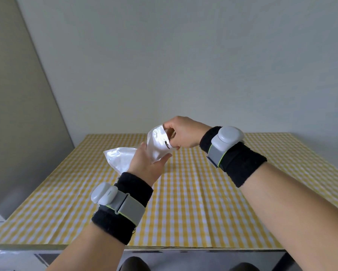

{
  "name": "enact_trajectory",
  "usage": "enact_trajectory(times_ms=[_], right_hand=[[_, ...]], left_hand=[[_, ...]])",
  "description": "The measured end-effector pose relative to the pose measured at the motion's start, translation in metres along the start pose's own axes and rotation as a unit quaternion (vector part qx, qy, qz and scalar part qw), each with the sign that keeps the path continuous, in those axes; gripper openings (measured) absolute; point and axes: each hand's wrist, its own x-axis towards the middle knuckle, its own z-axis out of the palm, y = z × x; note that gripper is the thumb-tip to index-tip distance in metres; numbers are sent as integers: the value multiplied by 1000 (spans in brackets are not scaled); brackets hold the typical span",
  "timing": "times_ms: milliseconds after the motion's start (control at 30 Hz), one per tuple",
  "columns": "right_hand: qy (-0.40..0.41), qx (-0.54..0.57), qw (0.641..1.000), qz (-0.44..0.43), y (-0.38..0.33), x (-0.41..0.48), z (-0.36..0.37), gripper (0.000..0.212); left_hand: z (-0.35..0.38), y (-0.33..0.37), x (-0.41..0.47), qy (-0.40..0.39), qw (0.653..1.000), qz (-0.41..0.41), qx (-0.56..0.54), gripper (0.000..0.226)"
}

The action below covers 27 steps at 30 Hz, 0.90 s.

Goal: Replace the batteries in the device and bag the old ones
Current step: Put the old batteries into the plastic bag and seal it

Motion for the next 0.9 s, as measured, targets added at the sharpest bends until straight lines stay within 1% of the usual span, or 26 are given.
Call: enact_trajectory(times_ms=[67, 200, 233, 267, 300, 333, 367, 400, 433, 467, 500, 533, 567, 600, 633, 667, 700, 733, 767, 800, 833, 900], right_hand=[[13, 29, 999, -3, -1, 0, -3, 33], [54, 151, 987, -11, -6, -4, -7, 19], [72, 156, 985, -11, -7, -6, -8, 25], [88, 143, 986, -15, -8, -7, -8, 38], [94, 122, 988, -19, -8, -10, -9, 53], [85, 102, 991, -24, -9, -14, -9, 72], [62, 80, 994, -25, -9, -17, -8, 92], [33, 61, 997, -24, -10, -20, -6, 108], [5, 40, 999, -19, -10, -22, -3, 118], [-12, 28, 999, -14, -10, -23, 1, 121], [-12, 26, 1000, -5, -9, -25, 3, 115], [3, 36, 999, 4, -7, -27, 4, 99], [22, 44, 999, 7, -4, -30, 2, 74], [37, 42, 998, 4, -2, -31, -1, 46], [53, 23, 998, 6, 3, -36, -6, 24], [69, 2, 998, 5, 9, -45, -10, 12], [80, -11, 997, 2, 12, -45, -13, 14], [94, -10, 995, 17, 22, -57, -17, 20], [105, 8, 994, 34, 31, -67, -20, 20], [112, 12, 993, 41, 37, -69, -22, 15], [126, 10, 991, 51, 43, -80, -25, 11], [141, -10, 986, 90, 58, -103, -31, 15]], left_hand=[[-2, 3, -2, 7, 1000, -3, -10, 57], [0, 1, 0, 11, 996, -33, -77, 60], [1, 1, 0, 7, 991, -61, -117, 59], [2, 2, -1, 2, 983, -78, -164, 57], [5, 6, -2, -23, 965, -118, -232, 53], [6, 10, -4, -33, 940, -150, -305, 47], [2, 13, -7, -61, 909, -180, -370, 38], [0, 22, -10, -71, 887, -189, -416, 29], [-3, 31, -14, -92, 838, -209, -495, 30], [-3, 37, -15, -115, 764, -254, -582, 36], [0, 38, -15, -130, 730, -280, -610, 40], [2, 40, -16, -133, 728, -298, -603, 43], [3, 39, -18, -145, 737, -309, -583, 47], [3, 39, -20, -169, 730, -316, -582, 53], [5, 39, -19, -193, 724, -322, -579, 59], [8, 41, -23, -226, 726, -322, -564, 66], [7, 42, -21, -250, 739, -316, -539, 73], [15, 47, -22, -275, 749, -316, -514, 80], [23, 51, -22, -289, 770, -310, -477, 87], [26, 52, -20, -294, 796, -299, -435, 90], [36, 56, -20, -298, 830, -286, -375, 87], [56, 67, -26, -287, 908, -216, -217, 68]])
